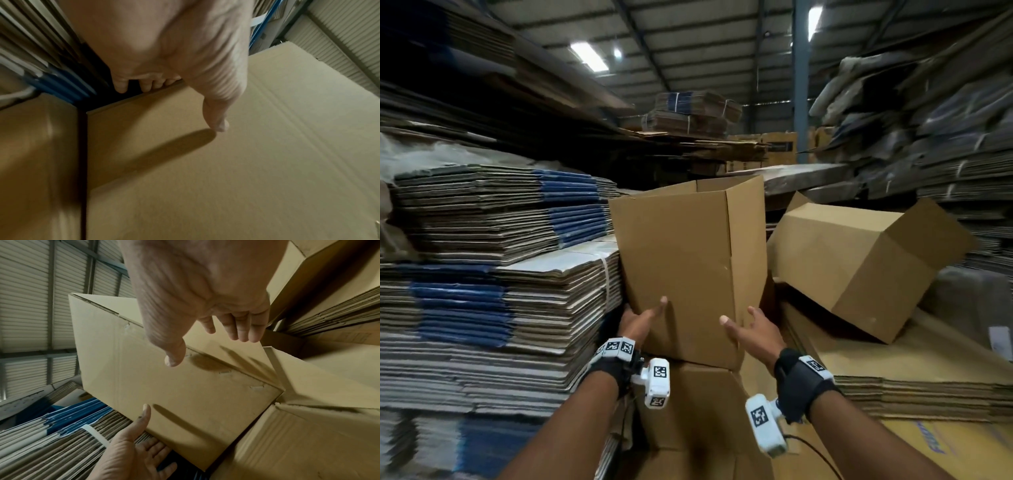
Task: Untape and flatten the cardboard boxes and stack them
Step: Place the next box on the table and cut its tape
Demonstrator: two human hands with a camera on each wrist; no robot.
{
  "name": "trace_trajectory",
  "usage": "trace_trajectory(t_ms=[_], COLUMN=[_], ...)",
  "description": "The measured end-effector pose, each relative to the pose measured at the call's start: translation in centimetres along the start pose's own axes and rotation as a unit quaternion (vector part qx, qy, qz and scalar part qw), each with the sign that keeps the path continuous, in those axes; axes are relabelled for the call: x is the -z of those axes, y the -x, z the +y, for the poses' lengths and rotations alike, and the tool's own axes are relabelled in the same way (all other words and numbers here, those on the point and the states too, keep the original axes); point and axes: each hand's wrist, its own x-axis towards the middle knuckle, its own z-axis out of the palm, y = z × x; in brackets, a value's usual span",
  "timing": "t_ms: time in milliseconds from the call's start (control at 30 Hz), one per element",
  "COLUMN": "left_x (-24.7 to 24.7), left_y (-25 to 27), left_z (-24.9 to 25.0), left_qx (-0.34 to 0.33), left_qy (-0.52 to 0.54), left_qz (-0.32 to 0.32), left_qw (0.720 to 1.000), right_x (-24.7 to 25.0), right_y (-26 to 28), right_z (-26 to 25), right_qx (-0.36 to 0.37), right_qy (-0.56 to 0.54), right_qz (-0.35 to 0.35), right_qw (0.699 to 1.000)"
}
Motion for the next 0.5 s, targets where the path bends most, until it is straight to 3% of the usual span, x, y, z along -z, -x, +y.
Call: trace_trajectory(t_ms=[133, 267, 367, 500], left_x=[-0.8, -1.5, -2.0, -2.5], left_y=[0.5, 2.0, 5.6, 11.8], left_z=[0.4, 1.4, 4.8, 10.7], left_qx=[-0.033, -0.110, -0.171, -0.230], left_qy=[0.017, -0.002, -0.004, -0.009], left_qz=[-0.011, -0.041, -0.094, -0.156], left_qw=[0.999, 0.993, 0.981, 0.960], right_x=[0.3, 3.2, 6.5, 11.8], right_y=[-0.6, 0.2, 1.8, 6.0], right_z=[0.5, 0.8, 0.6, -0.7], right_qx=[0.018, 0.046, 0.064, 0.128], right_qy=[-0.012, -0.055, -0.084, -0.199], right_qz=[0.021, 0.119, 0.193, 0.179], right_qw=[1.000, 0.990, 0.976, 0.955])
